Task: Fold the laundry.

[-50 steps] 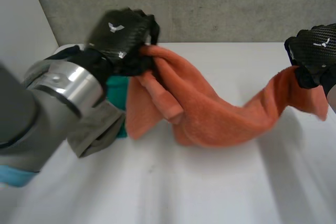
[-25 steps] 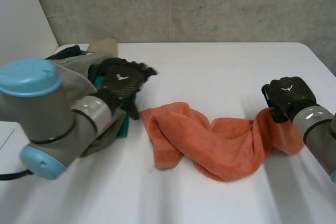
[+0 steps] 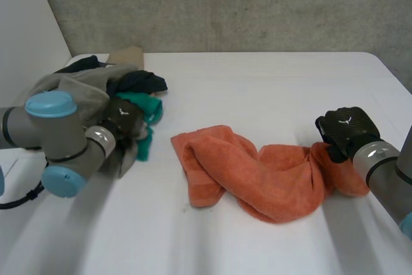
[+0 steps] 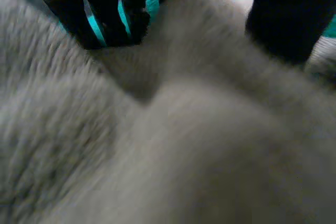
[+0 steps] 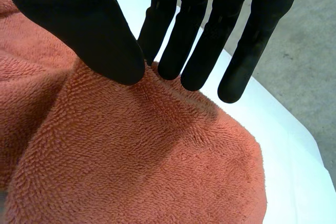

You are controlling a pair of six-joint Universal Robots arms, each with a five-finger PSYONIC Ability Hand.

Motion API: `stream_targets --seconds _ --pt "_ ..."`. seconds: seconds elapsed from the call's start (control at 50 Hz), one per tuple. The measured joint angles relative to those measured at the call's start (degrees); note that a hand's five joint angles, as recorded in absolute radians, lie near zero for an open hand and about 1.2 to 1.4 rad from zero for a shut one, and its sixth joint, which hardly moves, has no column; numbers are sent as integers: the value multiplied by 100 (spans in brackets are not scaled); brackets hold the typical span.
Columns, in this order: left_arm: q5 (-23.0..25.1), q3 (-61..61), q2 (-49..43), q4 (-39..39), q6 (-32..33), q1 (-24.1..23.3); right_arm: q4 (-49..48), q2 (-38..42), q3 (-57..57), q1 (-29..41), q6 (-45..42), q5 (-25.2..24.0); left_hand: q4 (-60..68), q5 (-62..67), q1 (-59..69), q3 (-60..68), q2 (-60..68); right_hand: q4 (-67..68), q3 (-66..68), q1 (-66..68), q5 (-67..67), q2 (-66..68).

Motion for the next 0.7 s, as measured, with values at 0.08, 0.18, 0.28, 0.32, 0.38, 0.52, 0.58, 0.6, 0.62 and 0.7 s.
stream_targets --seconds 0.08,0.18,0.28,0.32,0.38,0.52,0.58,0.6,0.62,0.7 --pt "-409 228 -121 412 316 335 1 -2 37 4 -2 -4 1182 935 791 1090 1196 0 0 0 0 0" --pt "-1008 279 -79 1210 624 664 1 -9 55 10 -5 -12 1428 1048 916 1319 1430 0 0 0 0 0" --pt "-1307 263 -56 1924 869 832 1 -11 55 12 -8 -22 1428 1049 916 1319 1430 0 0 0 0 0" --pt "-1316 271 -89 2027 939 886 1 -9 54 12 -8 -25 1428 1048 916 1319 1430 0 0 0 0 0" --pt "-1305 262 -139 2048 1002 953 1 -7 52 10 -9 -27 1307 1048 915 1290 1298 0 0 0 0 0" --pt "-1282 -43 -3 1925 995 866 1 -7 46 -10 -9 -37 -3202 -2887 -3225 -2896 -3136 1 0 0 0 0" --pt "-1282 -254 214 1880 958 727 1 -10 45 -15 -8 -42 -3887 -3553 -3861 -3673 -3885 1 0 0 0 0" --pt "-1282 -310 284 1871 945 691 3 -11 45 -16 -7 -44 -3889 -3553 -3861 -3704 -3903 1 0 0 0 0" --pt "-1283 -385 380 1854 921 646 4 -12 45 -15 -6 -46 -3889 -3553 -3861 -3718 -3911 1 0 0 0 0" --pt "-1262 -789 1002 1614 646 432 12 -33 49 -12 -2 -57 -3890 -3553 -3861 -3718 -3911 1 0 0 0 0"
